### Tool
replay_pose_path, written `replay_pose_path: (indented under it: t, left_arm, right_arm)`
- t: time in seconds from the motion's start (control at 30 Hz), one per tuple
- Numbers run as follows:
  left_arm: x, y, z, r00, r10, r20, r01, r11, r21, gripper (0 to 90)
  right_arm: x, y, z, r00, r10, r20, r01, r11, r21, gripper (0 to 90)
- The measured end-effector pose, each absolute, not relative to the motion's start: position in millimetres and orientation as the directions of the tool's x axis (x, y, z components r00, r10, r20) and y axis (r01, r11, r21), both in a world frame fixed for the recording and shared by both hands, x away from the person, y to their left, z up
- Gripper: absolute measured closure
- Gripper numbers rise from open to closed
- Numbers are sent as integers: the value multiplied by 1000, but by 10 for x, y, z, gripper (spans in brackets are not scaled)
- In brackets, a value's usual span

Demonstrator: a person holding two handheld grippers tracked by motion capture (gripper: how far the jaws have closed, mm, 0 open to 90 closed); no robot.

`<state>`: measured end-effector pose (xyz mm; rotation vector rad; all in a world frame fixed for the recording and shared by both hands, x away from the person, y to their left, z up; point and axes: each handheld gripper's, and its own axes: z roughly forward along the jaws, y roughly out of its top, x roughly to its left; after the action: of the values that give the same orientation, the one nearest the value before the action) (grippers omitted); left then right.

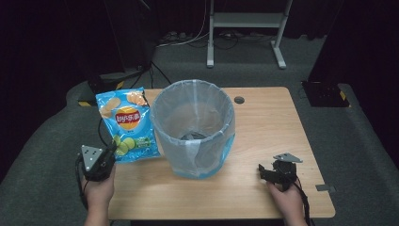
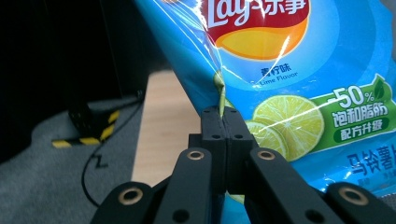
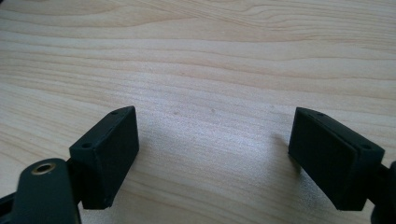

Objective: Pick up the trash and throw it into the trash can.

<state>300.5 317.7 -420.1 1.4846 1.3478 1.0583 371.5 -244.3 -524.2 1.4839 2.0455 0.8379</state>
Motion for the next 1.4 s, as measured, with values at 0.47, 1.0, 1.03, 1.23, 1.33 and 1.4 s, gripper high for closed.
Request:
replay_pose_path:
  t: [0.47,1.0,1.03,1.23,1.33,1.4]
  left_arm:
    - [2899,3142,-3810,32,998,57,158,-61,986,891]
    - [2723,3187,-3351,3,998,55,22,-55,998,891]
    - [2699,3195,-3323,3,999,48,8,-48,999,891]
    - [2641,3130,-3202,30,999,30,-41,-29,999,891]
    - [2638,3077,-3142,45,999,28,-61,-25,998,891]
    - [2648,3037,-3100,56,998,25,-69,-21,997,891]
  right_arm:
    - [3720,-2440,-5243,-289,957,-22,669,219,711,136]
    - [3714,-2436,-5243,-295,955,-36,661,232,714,140]
    - [3712,-2431,-5241,-293,955,-36,662,230,713,140]
    - [3711,-2430,-5241,-293,956,-36,662,229,713,142]
    - [3709,-2428,-5241,-291,956,-34,663,227,713,143]
    - [3714,-2436,-5243,-296,955,-34,661,231,714,144]
